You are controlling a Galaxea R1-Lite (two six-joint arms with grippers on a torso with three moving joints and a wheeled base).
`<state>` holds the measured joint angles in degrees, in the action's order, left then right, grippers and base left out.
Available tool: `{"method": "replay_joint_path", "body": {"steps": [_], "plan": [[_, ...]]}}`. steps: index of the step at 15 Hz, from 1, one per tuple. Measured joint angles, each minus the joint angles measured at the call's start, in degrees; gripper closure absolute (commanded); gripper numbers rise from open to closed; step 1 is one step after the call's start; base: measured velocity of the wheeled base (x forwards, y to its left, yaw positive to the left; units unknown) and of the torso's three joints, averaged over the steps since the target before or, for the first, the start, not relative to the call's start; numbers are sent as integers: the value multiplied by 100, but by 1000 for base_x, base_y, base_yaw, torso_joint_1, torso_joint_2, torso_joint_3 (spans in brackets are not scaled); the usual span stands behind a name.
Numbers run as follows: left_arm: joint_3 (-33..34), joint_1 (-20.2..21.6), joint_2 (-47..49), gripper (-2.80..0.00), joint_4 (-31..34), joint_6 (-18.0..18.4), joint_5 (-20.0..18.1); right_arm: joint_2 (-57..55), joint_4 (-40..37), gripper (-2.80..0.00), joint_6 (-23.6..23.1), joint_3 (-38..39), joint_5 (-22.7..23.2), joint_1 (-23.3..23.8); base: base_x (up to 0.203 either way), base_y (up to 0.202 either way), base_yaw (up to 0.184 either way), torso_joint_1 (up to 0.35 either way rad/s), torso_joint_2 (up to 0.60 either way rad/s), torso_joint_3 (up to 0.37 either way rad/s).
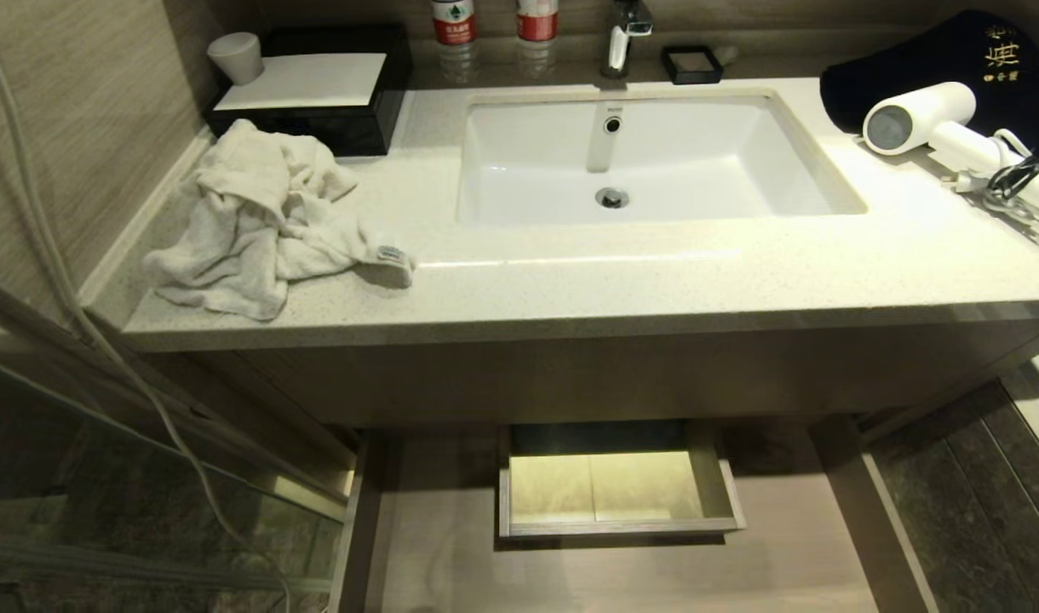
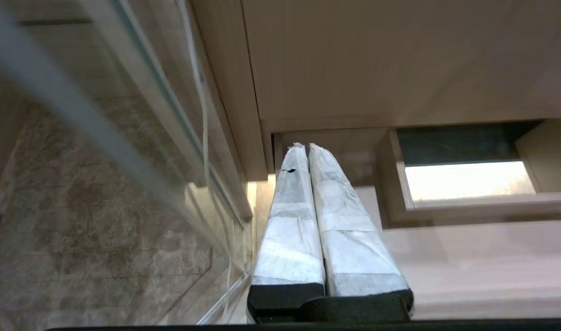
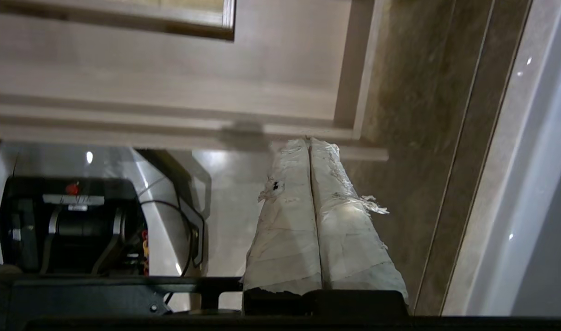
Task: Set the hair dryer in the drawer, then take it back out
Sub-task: Close the drawer
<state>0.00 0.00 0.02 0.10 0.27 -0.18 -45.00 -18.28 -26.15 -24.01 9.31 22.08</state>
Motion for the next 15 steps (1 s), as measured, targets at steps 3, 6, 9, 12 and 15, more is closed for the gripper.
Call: {"method": "replay_joint_path", "body": {"steps": [3,6,9,12,15], "plan": [[0,0,0,0,-3,-1,0,239,102,0,23,267,0,-55,0,0,0,-363,116,-238],[0,0,0,0,-1,-2,0,325,162,0,23,311,-3,-105,0,0,0,-340,78,-257],[0,0,0,0,-1,0,0,350,155,0,20,326,-3,-119,0,0,0,-331,44,-284],[0,0,0,0,2,-1,0,322,282,0,23,376,-8,-214,0,0,0,-305,358,50],[0,0,0,0,1,0,0,238,276,0,23,395,-14,-285,0,0,0,-278,530,240]]}}
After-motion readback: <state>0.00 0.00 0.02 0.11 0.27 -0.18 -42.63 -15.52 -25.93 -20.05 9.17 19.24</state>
